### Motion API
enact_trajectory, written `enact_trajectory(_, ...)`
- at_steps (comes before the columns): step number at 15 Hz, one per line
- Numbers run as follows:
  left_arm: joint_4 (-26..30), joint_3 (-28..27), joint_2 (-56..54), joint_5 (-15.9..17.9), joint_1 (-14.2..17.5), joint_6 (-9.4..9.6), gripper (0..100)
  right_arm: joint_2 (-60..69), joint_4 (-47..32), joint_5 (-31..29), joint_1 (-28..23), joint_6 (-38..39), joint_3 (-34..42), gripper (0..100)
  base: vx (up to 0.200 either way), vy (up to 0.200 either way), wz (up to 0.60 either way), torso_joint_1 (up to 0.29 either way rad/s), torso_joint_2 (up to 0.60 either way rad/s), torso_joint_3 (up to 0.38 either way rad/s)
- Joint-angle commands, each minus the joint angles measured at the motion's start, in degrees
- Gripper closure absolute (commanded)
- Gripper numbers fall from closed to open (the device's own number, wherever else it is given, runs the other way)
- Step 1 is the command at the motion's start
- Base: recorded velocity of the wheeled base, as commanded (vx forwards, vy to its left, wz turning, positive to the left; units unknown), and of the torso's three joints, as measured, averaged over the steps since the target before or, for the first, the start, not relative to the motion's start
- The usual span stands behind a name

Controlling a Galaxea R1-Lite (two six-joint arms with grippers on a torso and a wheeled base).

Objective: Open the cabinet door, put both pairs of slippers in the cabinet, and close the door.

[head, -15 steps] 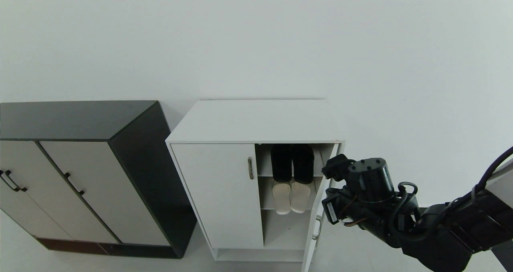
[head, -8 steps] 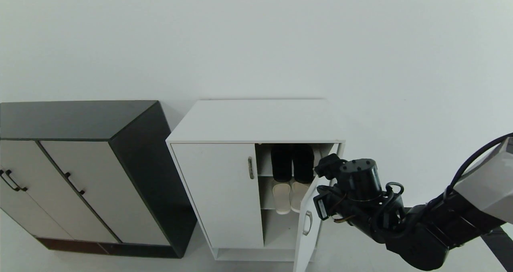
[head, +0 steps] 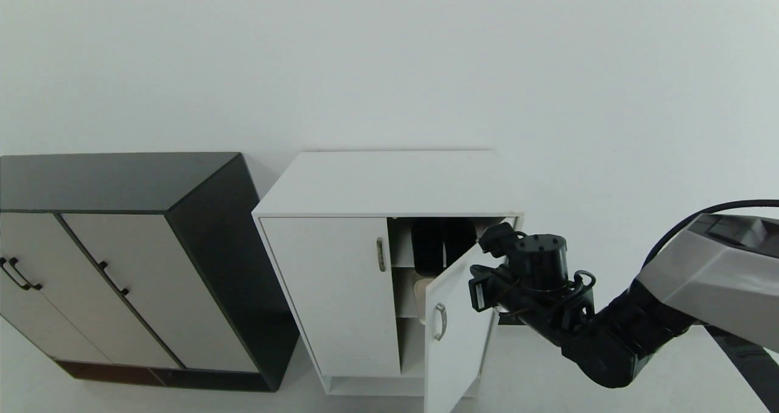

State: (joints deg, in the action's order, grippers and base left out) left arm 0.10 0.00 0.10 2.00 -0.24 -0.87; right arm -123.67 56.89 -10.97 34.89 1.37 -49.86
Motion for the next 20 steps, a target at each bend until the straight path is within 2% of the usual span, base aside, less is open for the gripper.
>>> enact_trajectory(1,0.0,0.0,0.0,0.0,0.0,-0.01,100,-4.7,1.6,1.7,-2.0,0.2,-3.9,100,0.000,0.000,0.00,0.000,0.00,0.000)
enact_trajectory(9,0.0,0.0,0.0,0.0,0.0,-0.01,100,-13.7,1.4,2.6,-6.2,0.2,-18.1,100,0.000,0.000,0.00,0.000,0.00,0.000)
enact_trajectory(20,0.0,0.0,0.0,0.0,0.0,-0.01,100,-14.1,1.1,2.8,-6.9,0.5,-18.9,100,0.000,0.000,0.00,0.000,0.00,0.000)
